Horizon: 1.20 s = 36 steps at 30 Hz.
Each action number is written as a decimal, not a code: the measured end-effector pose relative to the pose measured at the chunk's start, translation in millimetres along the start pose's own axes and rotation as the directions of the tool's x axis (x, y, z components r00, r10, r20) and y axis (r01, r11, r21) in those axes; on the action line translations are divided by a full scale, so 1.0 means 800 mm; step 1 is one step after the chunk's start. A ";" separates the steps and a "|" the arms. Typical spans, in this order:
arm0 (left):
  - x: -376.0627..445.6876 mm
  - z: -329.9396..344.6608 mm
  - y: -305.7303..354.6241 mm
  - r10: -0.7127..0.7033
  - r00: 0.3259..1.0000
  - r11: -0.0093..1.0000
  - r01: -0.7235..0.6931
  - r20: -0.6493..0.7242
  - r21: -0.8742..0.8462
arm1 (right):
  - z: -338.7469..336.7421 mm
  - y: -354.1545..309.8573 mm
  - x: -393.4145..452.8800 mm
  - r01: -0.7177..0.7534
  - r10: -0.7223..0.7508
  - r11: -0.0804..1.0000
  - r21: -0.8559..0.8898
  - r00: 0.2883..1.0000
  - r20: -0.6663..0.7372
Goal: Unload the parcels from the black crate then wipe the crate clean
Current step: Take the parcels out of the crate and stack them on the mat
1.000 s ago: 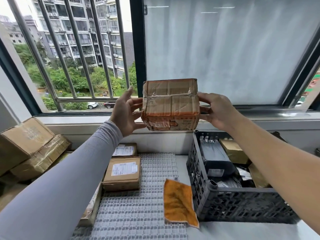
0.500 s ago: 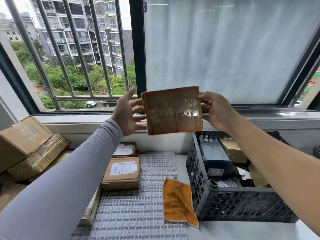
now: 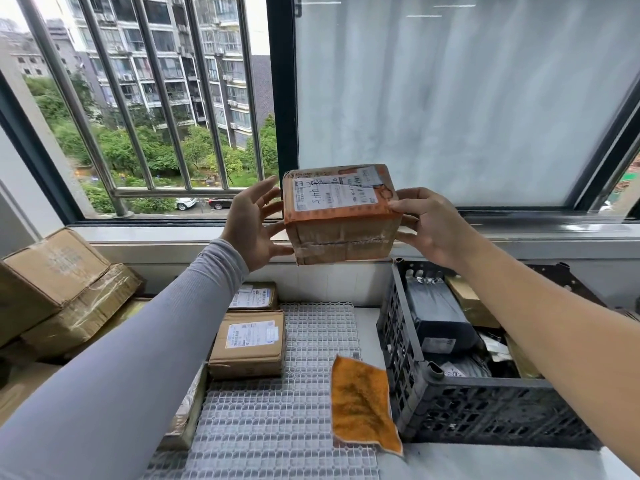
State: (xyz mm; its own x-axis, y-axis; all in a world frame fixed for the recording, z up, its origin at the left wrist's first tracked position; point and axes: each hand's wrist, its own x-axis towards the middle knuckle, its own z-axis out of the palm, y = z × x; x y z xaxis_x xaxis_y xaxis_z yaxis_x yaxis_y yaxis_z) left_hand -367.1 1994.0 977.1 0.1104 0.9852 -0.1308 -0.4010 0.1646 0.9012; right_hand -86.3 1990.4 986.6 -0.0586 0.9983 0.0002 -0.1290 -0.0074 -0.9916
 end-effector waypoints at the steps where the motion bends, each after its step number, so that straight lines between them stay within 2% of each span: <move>1: 0.000 -0.002 0.001 0.002 1.000 1.000 -0.002 0.012 -0.004 | 0.000 0.000 0.000 0.001 -0.001 1.000 0.004 1.000 0.017; 8: 0.004 -0.010 0.001 -0.008 1.000 1.000 0.008 0.030 0.018 | 0.006 0.009 0.006 0.008 -0.006 1.000 -0.026 0.996 0.093; 11: 0.004 -0.011 -0.002 0.015 1.000 0.998 -0.016 0.014 0.055 | 0.006 0.018 0.015 -0.030 0.035 0.996 -0.084 0.997 0.063; 14: 0.003 -0.012 -0.006 0.046 0.998 0.994 -0.042 -0.033 0.105 | 0.011 0.025 0.018 -0.066 0.083 0.989 -0.135 0.988 0.127; 18: 0.006 -0.015 -0.014 0.127 0.985 0.990 -0.118 -0.116 0.082 | 0.019 0.033 0.018 -0.086 0.089 0.996 -0.028 0.987 0.137; 21: 0.012 -0.019 -0.020 0.204 0.975 0.977 -0.197 -0.087 0.084 | 0.025 0.042 0.020 -0.087 0.080 0.994 0.069 0.991 0.104; 23: 0.011 -0.019 -0.023 0.250 0.965 0.966 -0.242 -0.083 0.090 | 0.029 0.046 0.021 -0.082 0.077 0.995 0.060 0.994 0.081; 28: 0.015 -0.013 -0.026 0.340 0.915 0.940 -0.329 -0.217 0.086 | 0.030 0.050 0.023 -0.099 0.101 0.994 -0.037 0.991 0.082; 30: 0.015 -0.004 -0.023 0.338 0.894 0.940 -0.334 -0.296 0.066 | 0.035 0.052 0.021 -0.075 0.090 0.990 -0.119 0.987 0.130; 32: 0.016 0.004 -0.021 0.334 0.876 0.940 -0.338 -0.346 0.053 | 0.040 0.053 0.020 -0.036 0.053 0.992 -0.120 0.989 0.139; 36: 0.018 0.017 -0.023 0.308 0.886 0.950 -0.306 -0.347 0.064 | 0.035 0.060 0.024 0.040 -0.032 0.995 -0.087 0.996 0.082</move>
State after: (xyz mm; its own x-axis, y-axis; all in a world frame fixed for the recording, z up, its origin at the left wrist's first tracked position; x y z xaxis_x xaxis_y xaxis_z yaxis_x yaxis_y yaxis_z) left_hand -345.7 2004.8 964.1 -0.3412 0.9398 0.0188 -0.3567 -0.1480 0.9224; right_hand -121.5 2007.7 943.0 -0.1356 0.9898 0.0430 -0.0443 0.0373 -0.9983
